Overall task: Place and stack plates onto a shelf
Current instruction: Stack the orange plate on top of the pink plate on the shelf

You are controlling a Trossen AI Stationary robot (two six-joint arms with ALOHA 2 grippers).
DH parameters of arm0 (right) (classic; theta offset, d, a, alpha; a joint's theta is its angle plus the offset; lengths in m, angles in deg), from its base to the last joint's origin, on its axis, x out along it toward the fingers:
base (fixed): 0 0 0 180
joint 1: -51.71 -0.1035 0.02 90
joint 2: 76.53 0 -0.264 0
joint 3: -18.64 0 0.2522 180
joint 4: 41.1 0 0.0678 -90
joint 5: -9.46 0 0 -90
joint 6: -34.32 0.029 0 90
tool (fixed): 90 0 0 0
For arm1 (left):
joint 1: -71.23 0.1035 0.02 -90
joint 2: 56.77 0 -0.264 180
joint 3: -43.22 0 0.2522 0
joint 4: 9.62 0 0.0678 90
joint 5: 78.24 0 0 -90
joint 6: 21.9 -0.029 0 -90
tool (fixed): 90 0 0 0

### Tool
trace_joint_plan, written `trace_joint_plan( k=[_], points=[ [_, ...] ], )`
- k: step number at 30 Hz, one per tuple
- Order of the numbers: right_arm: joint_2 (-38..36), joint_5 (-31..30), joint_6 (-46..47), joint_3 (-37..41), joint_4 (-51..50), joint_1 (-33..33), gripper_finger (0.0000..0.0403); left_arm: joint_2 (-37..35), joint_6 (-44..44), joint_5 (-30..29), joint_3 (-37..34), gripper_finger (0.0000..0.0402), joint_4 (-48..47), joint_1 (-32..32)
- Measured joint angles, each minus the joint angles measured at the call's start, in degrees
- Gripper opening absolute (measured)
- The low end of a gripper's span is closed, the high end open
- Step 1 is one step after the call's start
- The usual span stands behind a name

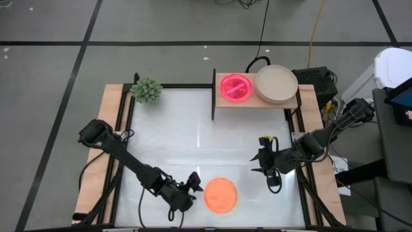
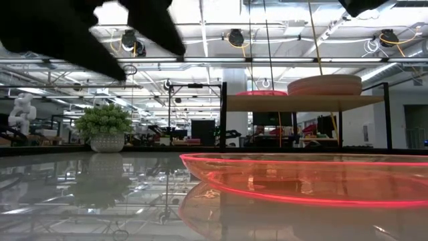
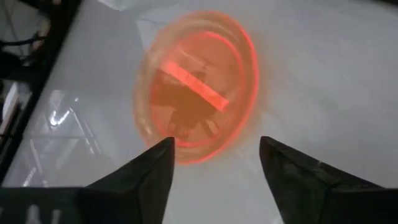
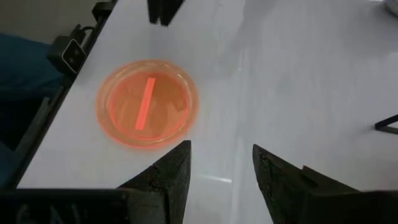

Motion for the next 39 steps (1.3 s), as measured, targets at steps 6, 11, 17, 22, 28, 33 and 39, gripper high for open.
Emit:
trace_joint_plan(
  k=[6,11,17,22,28,33,39],
  points=[
    [-0.02,-1.32,-0.89,0.03,1.12,-0.07,0.0155,5.00,-5.43,-0.01,-0.07,0.0210,4.14,-0.24],
    [-0.02,-1.43,-1.52,0.03,1.63,-0.05,0.0155,7.29,-7.58,0.04,-0.01,0.0207,8.36,0.29],
    [-0.02,-1.50,-2.82,0.03,2.83,-0.05,0.0155,9.13,-9.94,1.31,0.06,0.0207,9.16,1.26],
    [-0.02,-1.49,-4.55,0.03,4.08,-0.05,0.0155,11.01,-12.79,1.49,0.01,0.0207,9.52,2.05],
    [-0.02,-1.62,-4.72,0.03,4.08,0.00,0.0155,11.73,-14.34,1.34,0.06,0.0196,11.12,3.16],
    [-0.02,-1.65,-4.72,0.03,4.06,0.00,0.0155,11.79,-16.44,2.90,0.06,0.0147,11.20,3.99],
    [-0.02,-1.65,-4.72,0.03,4.06,0.00,0.0155,12.37,-19.28,5.91,0.05,0.0099,10.96,4.39]
  ],
)
